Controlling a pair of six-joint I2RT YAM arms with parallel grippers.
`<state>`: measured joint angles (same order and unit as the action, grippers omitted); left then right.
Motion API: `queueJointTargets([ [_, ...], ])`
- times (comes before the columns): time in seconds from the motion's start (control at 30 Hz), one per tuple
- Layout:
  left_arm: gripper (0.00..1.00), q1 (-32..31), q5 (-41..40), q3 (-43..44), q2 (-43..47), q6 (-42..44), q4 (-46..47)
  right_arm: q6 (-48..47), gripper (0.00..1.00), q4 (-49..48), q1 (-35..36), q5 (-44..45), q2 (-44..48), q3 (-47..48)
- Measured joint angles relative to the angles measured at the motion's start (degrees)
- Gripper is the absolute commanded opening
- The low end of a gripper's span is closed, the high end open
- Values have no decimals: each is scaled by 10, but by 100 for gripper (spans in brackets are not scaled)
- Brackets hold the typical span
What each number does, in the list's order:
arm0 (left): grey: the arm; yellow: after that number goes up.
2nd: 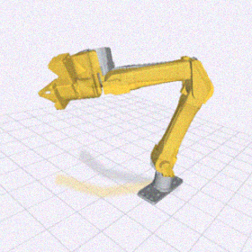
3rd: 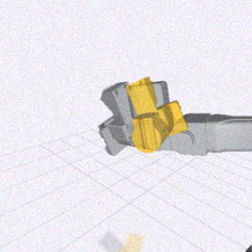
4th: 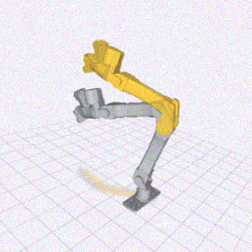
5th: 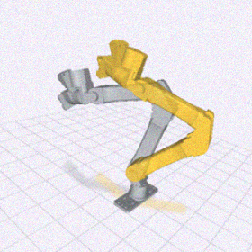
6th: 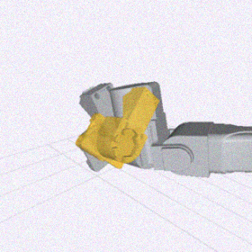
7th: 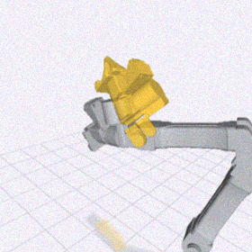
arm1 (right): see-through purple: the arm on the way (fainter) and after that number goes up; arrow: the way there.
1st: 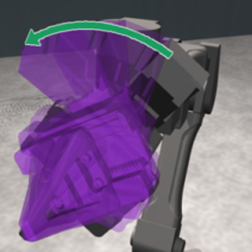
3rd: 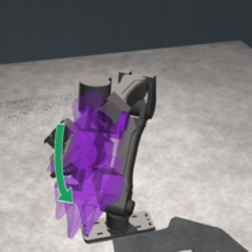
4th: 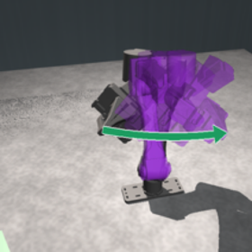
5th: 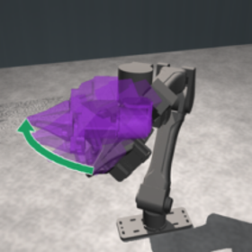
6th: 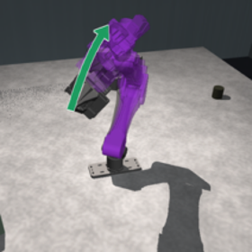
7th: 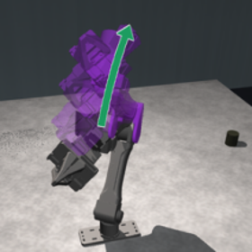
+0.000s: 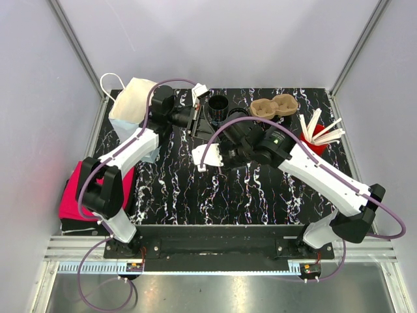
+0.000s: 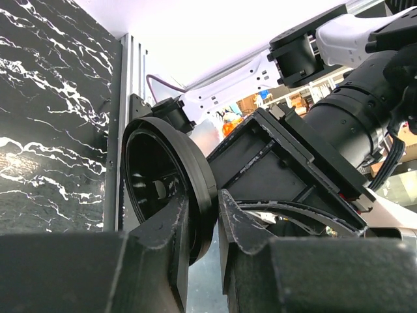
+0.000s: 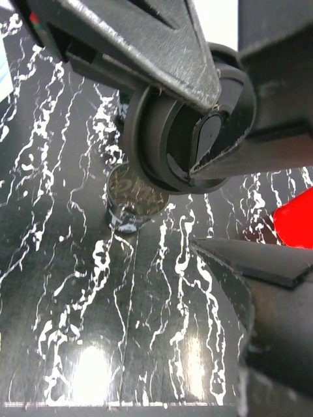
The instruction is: Pack the takeout coffee
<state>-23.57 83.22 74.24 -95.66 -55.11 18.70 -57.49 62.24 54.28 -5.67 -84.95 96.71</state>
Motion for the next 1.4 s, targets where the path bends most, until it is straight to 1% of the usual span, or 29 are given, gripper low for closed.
queueJointTargets([
  [0.1, 4, 1, 1, 0, 0, -4, 7, 0, 43, -9, 1, 20, 0, 0],
  [0.27, 4, 2, 3, 0, 3, -5, 7, 0, 43, -26, 2, 51, 0, -9],
  [0.4, 4, 3, 0, 0, 7, -3, 7, 1, 43, -35, 3, 59, 0, -21],
  [0.5, 4, 4, 0, 0, 7, -2, 8, 1, 40, -41, 5, 62, 0, -23],
  [0.57, 4, 4, -1, 0, 7, -2, 7, 1, 36, -48, 5, 66, 1, -28],
  [0.87, 3, 5, 1, 0, 7, -2, 6, 4, 25, -104, 7, 98, 6, -61],
  [0.9, 2, 5, 1, 0, 7, -2, 6, 5, 22, -106, 7, 99, 7, -63],
  [0.97, 2, 5, 1, 0, 7, -2, 7, 7, 19, -112, 7, 101, 11, -68],
  [1.0, 2, 5, 1, 0, 7, -2, 7, 8, 13, -115, 8, 102, 13, -71],
  [1.1, 2, 9, 0, 0, 7, -2, 6, 8, 6, -123, 10, 102, 17, -77],
  [1.17, 2, 13, 1, 0, 7, -4, 6, 8, 5, -129, 12, 102, 19, -81],
  [1.2, 3, 14, 1, 0, 7, -5, 6, 7, 1, -133, 12, 102, 21, -83],
  [1.23, 3, 16, 1, 0, 7, -5, 6, 8, 0, -136, 12, 102, 21, -84],
  [1.33, 6, 21, 2, 0, 7, -7, 6, 8, 0, -146, 12, 102, 24, -90],
  [1.4, 16, 25, 2, 0, 7, -9, 6, 8, 0, -151, 13, 103, 25, -92],
])
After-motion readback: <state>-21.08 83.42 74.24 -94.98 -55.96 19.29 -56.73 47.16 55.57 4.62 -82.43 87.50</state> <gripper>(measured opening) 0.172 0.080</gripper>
